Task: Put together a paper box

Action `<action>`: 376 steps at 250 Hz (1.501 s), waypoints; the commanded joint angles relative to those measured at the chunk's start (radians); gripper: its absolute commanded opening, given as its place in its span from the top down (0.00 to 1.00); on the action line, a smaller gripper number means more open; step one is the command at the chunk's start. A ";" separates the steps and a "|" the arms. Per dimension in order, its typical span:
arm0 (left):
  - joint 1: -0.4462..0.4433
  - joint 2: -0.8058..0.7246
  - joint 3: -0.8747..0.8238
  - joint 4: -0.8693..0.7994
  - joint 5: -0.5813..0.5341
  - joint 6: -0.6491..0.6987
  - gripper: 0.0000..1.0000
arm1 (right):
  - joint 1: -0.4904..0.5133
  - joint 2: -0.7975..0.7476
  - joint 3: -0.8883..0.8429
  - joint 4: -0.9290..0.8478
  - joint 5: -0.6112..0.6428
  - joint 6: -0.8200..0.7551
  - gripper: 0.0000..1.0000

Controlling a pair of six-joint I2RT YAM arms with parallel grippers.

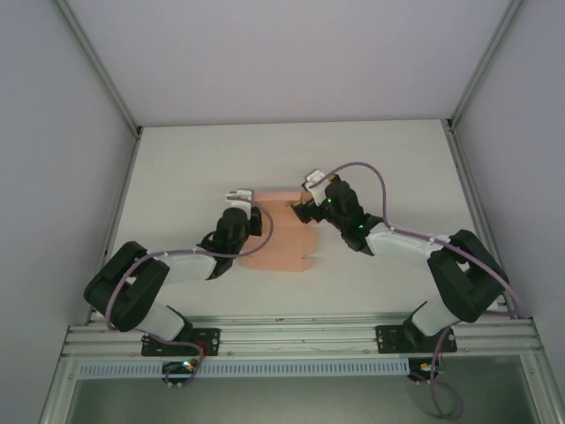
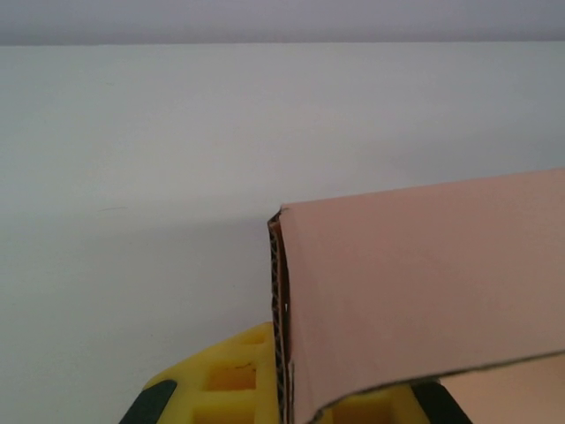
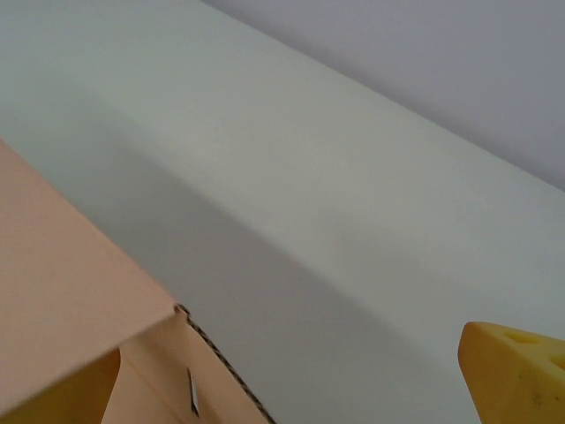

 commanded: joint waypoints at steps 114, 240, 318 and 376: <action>-0.031 -0.061 0.095 -0.166 -0.114 -0.016 1.00 | 0.090 -0.201 -0.126 -0.184 0.287 0.156 0.00; -0.022 -0.196 0.107 -0.230 -0.085 0.012 1.00 | -0.030 -0.309 -0.179 -0.328 0.228 0.302 0.00; -0.023 -0.205 0.102 -0.234 -0.040 0.022 1.00 | -0.029 -0.258 -0.167 -0.137 0.107 0.257 0.00; -0.025 -0.189 0.095 -0.224 -0.030 0.000 1.00 | -0.018 -0.181 -0.144 -0.025 0.055 0.251 0.00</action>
